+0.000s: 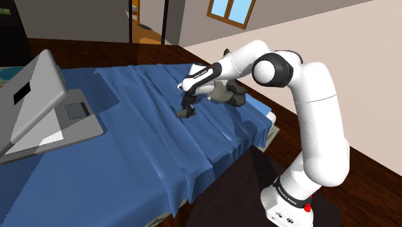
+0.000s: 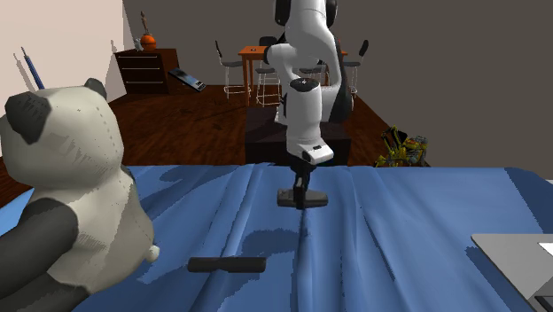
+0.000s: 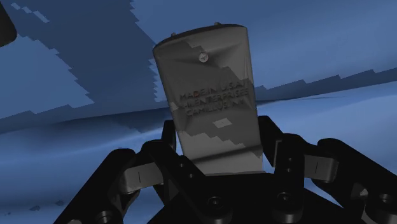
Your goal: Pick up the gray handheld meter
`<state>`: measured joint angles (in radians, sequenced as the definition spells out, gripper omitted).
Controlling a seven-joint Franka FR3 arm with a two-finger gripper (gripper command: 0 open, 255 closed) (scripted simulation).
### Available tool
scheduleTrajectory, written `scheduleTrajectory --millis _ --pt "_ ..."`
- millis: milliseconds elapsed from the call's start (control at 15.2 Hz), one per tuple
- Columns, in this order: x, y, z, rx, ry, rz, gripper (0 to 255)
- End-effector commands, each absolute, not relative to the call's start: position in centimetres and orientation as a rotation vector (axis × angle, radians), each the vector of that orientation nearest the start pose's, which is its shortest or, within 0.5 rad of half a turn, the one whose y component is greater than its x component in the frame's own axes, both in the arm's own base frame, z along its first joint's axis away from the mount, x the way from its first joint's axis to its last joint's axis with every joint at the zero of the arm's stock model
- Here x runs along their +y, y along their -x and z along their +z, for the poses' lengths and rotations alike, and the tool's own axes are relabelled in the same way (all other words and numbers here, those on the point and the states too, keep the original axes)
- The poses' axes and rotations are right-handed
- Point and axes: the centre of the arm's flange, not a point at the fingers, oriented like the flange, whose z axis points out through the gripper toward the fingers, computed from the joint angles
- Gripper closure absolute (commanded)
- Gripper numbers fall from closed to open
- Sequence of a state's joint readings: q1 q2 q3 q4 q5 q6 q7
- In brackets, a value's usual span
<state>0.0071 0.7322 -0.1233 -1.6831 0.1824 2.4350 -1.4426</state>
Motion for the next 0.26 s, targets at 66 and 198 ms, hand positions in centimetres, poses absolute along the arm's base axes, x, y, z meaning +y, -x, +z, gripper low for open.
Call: scheduleTrajectory --millis 66,198 --pt "-7.00 -67.68 19.50 -1.797 2.567 -0.074 255" --pt "-7.00 -67.68 19.58 -1.797 2.567 -0.074 255"
